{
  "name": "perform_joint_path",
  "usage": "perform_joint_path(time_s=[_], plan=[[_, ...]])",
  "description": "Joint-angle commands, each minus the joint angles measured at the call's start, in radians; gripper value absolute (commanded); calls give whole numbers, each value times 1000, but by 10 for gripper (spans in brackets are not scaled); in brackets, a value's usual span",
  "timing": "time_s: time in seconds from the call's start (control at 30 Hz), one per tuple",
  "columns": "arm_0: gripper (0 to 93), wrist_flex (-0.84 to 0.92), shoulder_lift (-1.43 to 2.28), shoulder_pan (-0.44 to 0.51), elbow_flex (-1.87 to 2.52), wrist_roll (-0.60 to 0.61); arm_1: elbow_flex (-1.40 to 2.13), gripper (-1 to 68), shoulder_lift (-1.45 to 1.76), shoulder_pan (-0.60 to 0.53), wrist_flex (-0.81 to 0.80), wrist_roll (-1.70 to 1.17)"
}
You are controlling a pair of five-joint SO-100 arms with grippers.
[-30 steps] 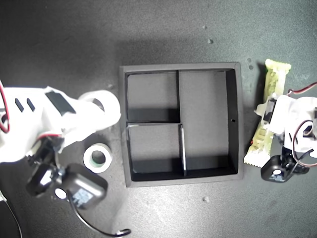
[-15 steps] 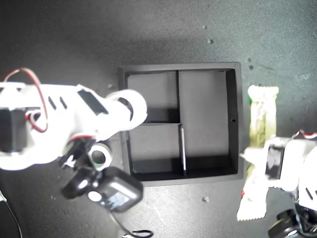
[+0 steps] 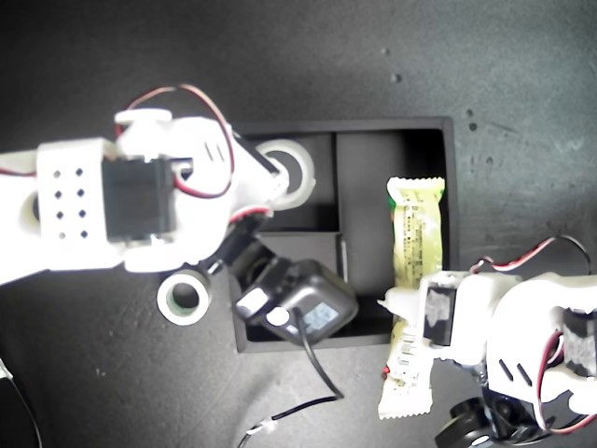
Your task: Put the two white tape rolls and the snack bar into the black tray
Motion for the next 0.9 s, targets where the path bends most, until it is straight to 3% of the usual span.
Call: perform_joint_path(time_s=[0.0, 0.33, 0.47, 0.57, 0.87], plan=[[21, 71, -46, 17, -160, -6, -34, 8, 14, -12, 6, -258], [21, 308, -209, 25, -459, -35, -25, 7, 14, -3, 32, -258], [22, 465, -407, 35, -810, -38, -15, 14, 14, -3, 31, -258], [41, 514, -543, 37, -1025, -35, -6, 55, 14, -3, 38, -258], [136, 514, -514, 20, -934, -55, 9, 192, 14, 12, 127, -272]])
